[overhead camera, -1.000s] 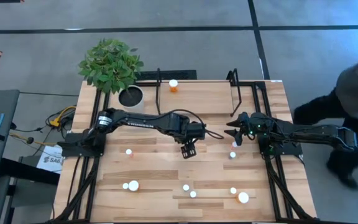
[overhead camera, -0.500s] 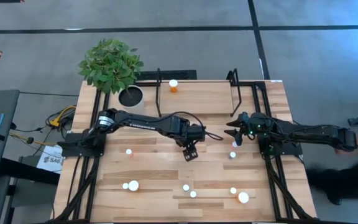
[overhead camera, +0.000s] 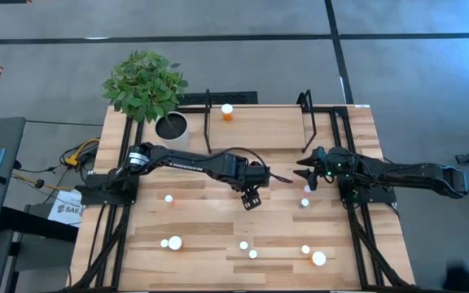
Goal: Pick and place medicine bottles onto shelf by color
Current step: Put the top yellow pill bottle on the shelf
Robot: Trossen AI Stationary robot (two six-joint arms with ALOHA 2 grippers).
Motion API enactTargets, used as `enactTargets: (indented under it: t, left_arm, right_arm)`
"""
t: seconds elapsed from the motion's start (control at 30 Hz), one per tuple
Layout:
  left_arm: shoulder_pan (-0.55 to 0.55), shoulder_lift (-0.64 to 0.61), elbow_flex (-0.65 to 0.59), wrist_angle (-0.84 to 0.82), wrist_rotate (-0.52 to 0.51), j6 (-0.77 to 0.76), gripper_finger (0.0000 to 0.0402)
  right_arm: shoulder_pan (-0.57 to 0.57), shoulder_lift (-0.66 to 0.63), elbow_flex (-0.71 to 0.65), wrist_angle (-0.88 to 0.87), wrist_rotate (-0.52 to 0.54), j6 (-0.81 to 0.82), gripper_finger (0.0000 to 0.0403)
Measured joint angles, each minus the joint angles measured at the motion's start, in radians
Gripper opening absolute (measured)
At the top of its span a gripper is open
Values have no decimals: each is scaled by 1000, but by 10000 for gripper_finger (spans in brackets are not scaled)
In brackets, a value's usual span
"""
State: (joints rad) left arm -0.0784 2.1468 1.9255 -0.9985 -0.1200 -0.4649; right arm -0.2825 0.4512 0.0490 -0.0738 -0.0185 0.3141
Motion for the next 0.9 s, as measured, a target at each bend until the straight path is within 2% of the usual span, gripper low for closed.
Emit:
enactTargets:
  t: [0.13,0.23,0.5,0.9]
  left_arm:
    - [-2,-2,-27,27,-8,-8,264]
    - [-2,2,-71,40,27,-17,264]
    - [-2,0,-84,93,36,-10,264]
    - [-2,0,-88,112,-16,-44,264]
  right_arm:
    - [0,0,0,0,0,0,249]
    - [0,0,0,0,0,0,249]
    - [0,0,0,0,0,0,249]
    - [0,0,0,0,0,0,249]
